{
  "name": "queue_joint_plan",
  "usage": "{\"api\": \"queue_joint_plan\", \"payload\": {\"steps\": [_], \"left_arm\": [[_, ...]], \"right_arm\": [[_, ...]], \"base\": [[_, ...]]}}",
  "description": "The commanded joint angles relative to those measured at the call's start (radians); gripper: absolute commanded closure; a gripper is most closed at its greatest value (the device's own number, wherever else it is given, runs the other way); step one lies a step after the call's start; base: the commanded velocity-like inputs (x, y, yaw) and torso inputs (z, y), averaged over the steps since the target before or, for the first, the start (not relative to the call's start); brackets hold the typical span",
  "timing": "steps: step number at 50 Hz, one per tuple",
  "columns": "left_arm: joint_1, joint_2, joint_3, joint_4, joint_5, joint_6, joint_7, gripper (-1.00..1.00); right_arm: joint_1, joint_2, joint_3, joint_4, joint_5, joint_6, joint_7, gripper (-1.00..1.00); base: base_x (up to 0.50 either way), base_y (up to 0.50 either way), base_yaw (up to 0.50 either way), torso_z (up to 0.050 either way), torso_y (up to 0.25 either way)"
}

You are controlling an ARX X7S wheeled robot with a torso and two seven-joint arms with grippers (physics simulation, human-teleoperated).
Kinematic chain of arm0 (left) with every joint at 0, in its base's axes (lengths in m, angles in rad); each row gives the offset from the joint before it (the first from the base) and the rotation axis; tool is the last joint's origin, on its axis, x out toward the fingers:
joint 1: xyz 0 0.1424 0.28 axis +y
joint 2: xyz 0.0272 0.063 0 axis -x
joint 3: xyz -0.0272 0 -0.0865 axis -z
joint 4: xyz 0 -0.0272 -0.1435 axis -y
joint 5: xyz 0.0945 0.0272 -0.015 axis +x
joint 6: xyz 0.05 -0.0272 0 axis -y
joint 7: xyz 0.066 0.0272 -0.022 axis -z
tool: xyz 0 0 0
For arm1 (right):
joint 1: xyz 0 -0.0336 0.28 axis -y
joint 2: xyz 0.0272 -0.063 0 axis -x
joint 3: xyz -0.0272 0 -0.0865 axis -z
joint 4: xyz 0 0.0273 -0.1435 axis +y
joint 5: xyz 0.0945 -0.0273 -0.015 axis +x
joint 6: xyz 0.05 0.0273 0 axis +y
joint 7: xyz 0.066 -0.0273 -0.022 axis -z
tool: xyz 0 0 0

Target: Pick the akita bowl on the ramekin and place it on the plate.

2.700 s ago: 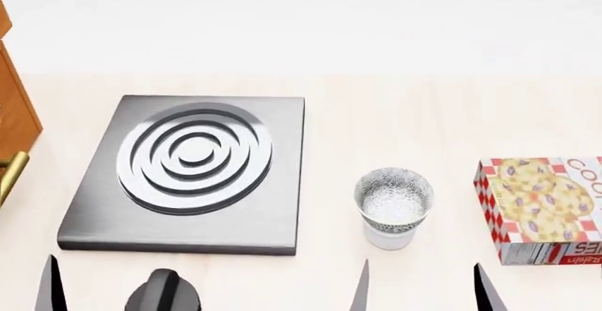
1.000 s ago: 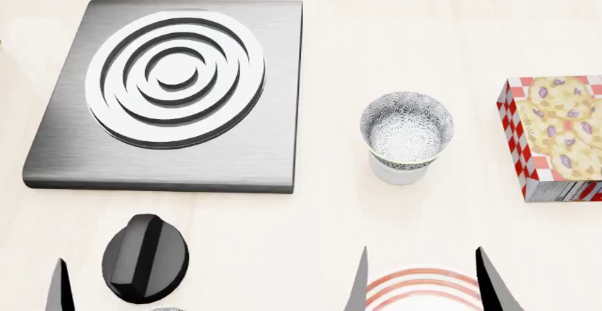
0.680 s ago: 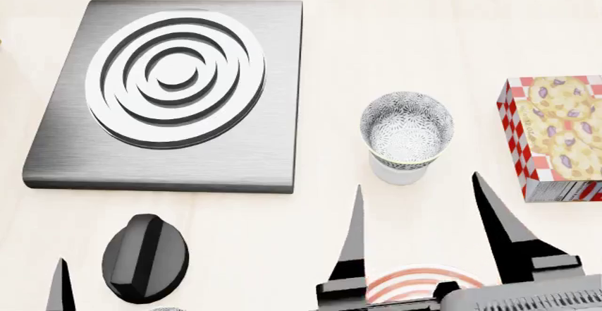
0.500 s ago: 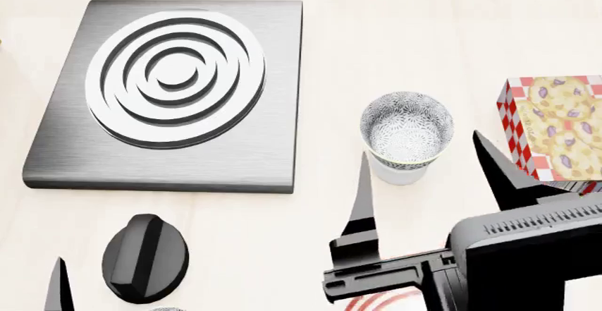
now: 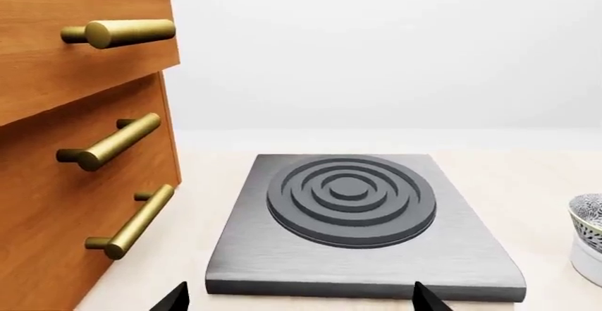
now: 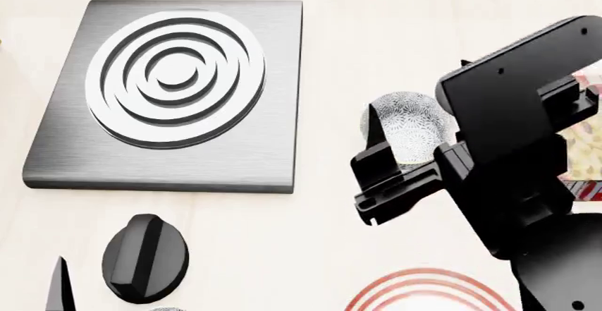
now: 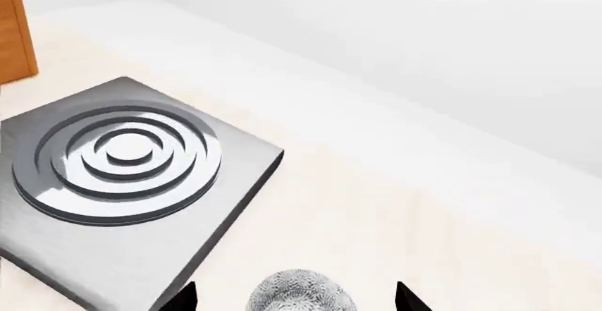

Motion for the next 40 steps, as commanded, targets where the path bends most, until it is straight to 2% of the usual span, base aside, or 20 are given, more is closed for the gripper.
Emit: {"api": "queue_joint_plan", "payload": {"steps": [1,6,19,29,40], "left_arm": [[-0.005,-0.004,-0.002,-0.007,-0.006,0.001,-0.007,-1.00],[-0.005,-0.006,-0.001,-0.007,-0.006,-0.001,-0.011,-1.00],[-0.011,-0.009,0.008,-0.018,-0.006,-0.004,-0.018,-1.00],[-0.010,-0.013,0.013,-0.016,-0.007,-0.004,-0.023,-1.00],[-0.008,-0.017,0.015,-0.011,-0.010,-0.004,-0.030,-1.00]], "right_arm": [[0.208,0.044,-0.219,0.177,-0.061,0.054,-0.139,-1.00],[0.291,0.038,-0.344,0.283,-0.107,0.054,-0.227,-1.00],[0.352,0.034,-0.534,0.406,-0.192,-0.047,-0.374,-1.00],[0.367,0.022,-0.578,0.461,-0.211,-0.078,-0.419,-1.00],[0.367,-0.024,-0.598,0.553,-0.248,-0.117,-0.401,-1.00]], "base": [[0.00,0.00,0.00,0.000,0.000],[0.00,0.00,0.00,0.000,0.000],[0.00,0.00,0.00,0.000,0.000],[0.00,0.00,0.00,0.000,0.000],[0.00,0.00,0.00,0.000,0.000]]}}
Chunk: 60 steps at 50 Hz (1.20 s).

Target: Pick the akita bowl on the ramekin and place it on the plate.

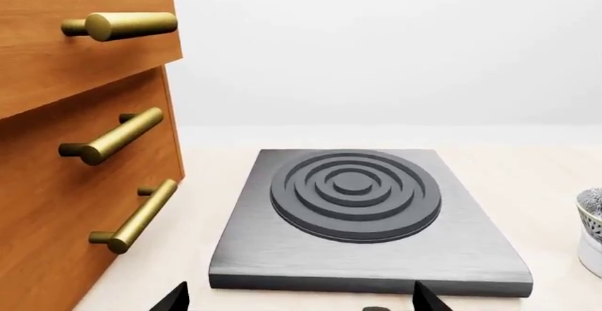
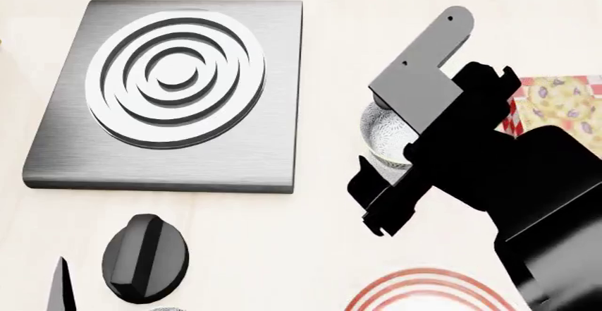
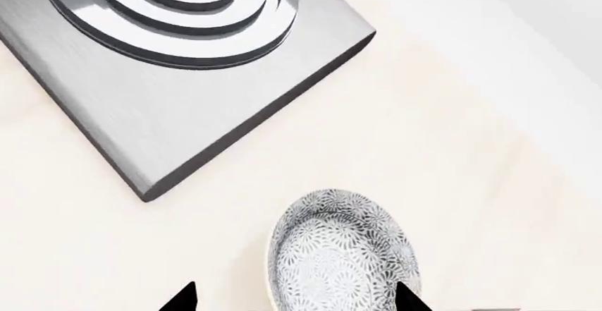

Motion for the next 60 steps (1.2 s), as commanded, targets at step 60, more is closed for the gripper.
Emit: {"api": "queue_joint_plan", "payload": {"steps": [60], "left_arm": [[-0.011,-0.023,0.006,-0.010,-0.030,0.003,-0.031,-1.00]], "right_arm": [[-0.007,-0.241,-0.128,0.613,-0.141,-0.323,-0.032,-1.00]], "base": [[0.00,0.00,0.00,0.000,0.000]]}}
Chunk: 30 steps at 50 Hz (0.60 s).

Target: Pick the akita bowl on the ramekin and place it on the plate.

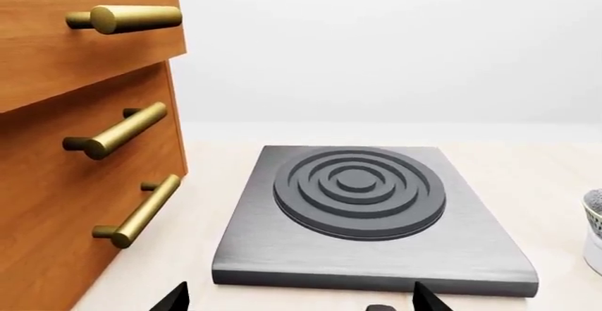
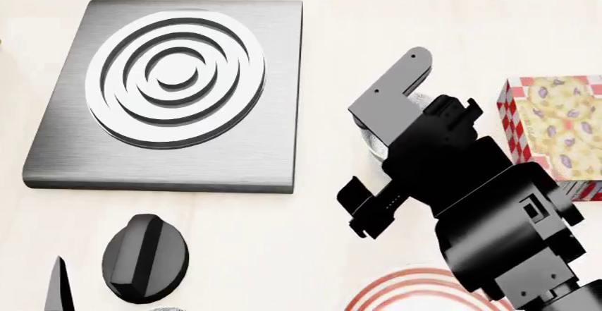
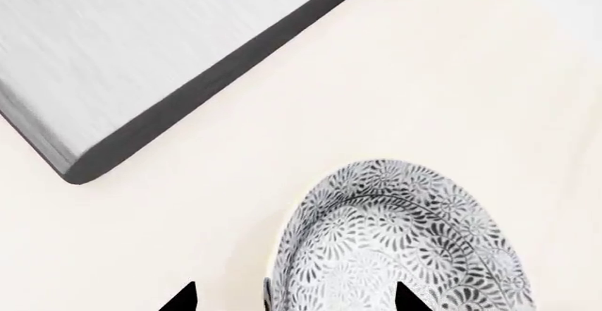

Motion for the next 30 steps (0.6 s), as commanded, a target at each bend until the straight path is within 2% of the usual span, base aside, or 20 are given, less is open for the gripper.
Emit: {"api": "queue_joint_plan", "payload": {"steps": [1,12,13,30], "left_arm": [[-0.004,-0.004,0.002,-0.002,-0.002,-0.001,-0.005,-1.00],[-0.005,-0.007,0.005,-0.001,-0.002,-0.001,-0.009,-1.00],[-0.005,-0.007,0.005,0.000,-0.002,-0.001,-0.010,-1.00],[-0.011,-0.008,0.012,-0.014,-0.005,-0.002,-0.015,-1.00]], "right_arm": [[-0.020,-0.023,0.012,0.080,-0.004,-0.058,0.016,-1.00],[-0.020,-0.035,0.027,0.126,-0.013,-0.098,0.042,-1.00],[-0.020,-0.035,0.029,0.128,-0.015,-0.106,0.047,1.00],[-0.030,-0.024,0.014,0.089,-0.025,-0.103,0.054,1.00]], "base": [[0.00,0.00,0.00,0.000,0.000],[0.00,0.00,0.00,0.000,0.000],[0.00,0.00,0.00,0.000,0.000],[0.00,0.00,0.00,0.000,0.000]]}}
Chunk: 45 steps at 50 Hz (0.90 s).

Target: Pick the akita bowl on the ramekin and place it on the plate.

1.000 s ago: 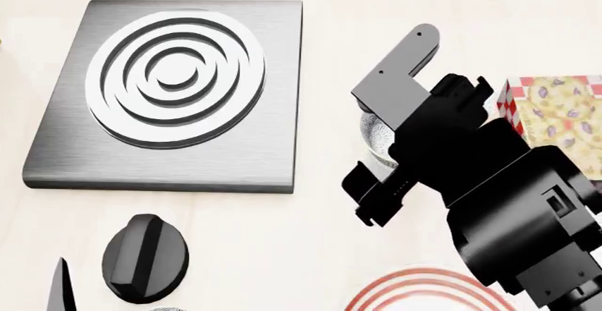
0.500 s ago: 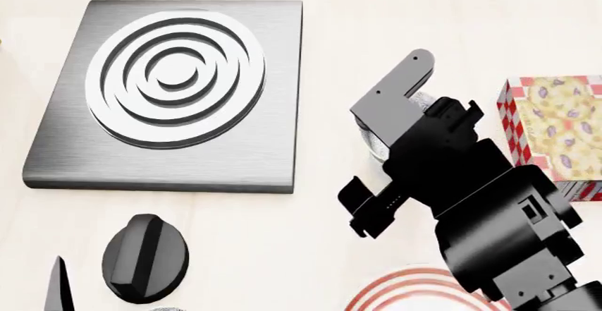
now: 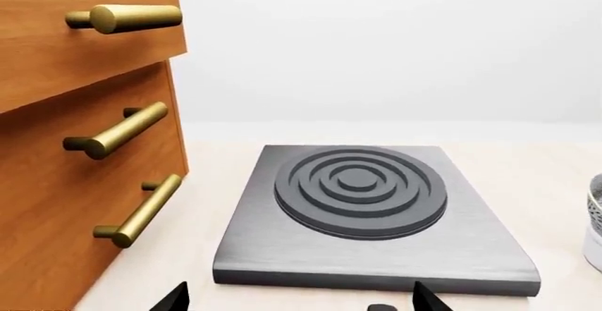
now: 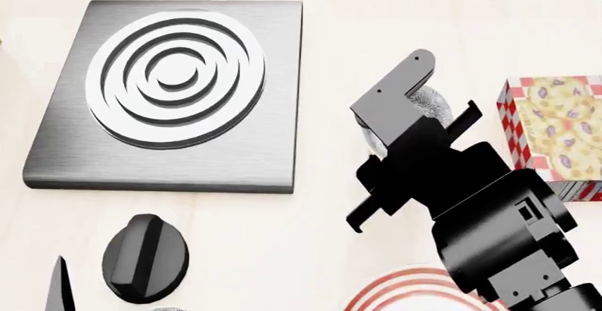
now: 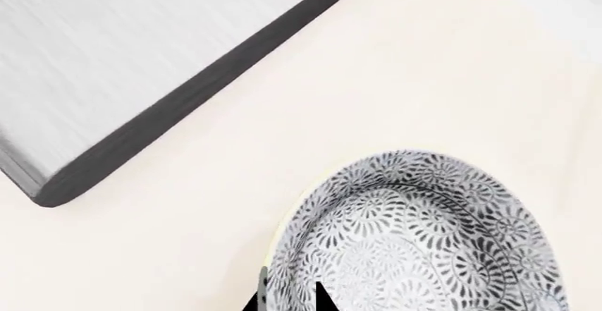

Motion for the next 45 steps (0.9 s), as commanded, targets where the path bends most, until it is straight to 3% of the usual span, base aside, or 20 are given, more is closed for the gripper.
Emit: {"api": "queue_joint_plan", "payload": {"steps": [1,10,45], "left_arm": [[-0.004,-0.001,0.004,-0.008,-0.003,-0.001,-0.004,-1.00],[-0.005,-0.001,0.006,-0.011,-0.006,-0.003,-0.009,-1.00],[-0.010,-0.006,0.018,-0.017,-0.012,-0.002,-0.018,-1.00]], "right_arm": [[-0.014,0.007,-0.006,0.001,-0.031,-0.023,0.022,1.00],[0.000,0.009,0.074,-0.032,-0.043,-0.129,0.142,1.00],[0.004,0.055,0.094,-0.136,-0.021,-0.071,0.154,1.00]], "base": [[0.00,0.00,0.00,0.000,0.000],[0.00,0.00,0.00,0.000,0.000],[0.00,0.00,0.00,0.000,0.000]]}}
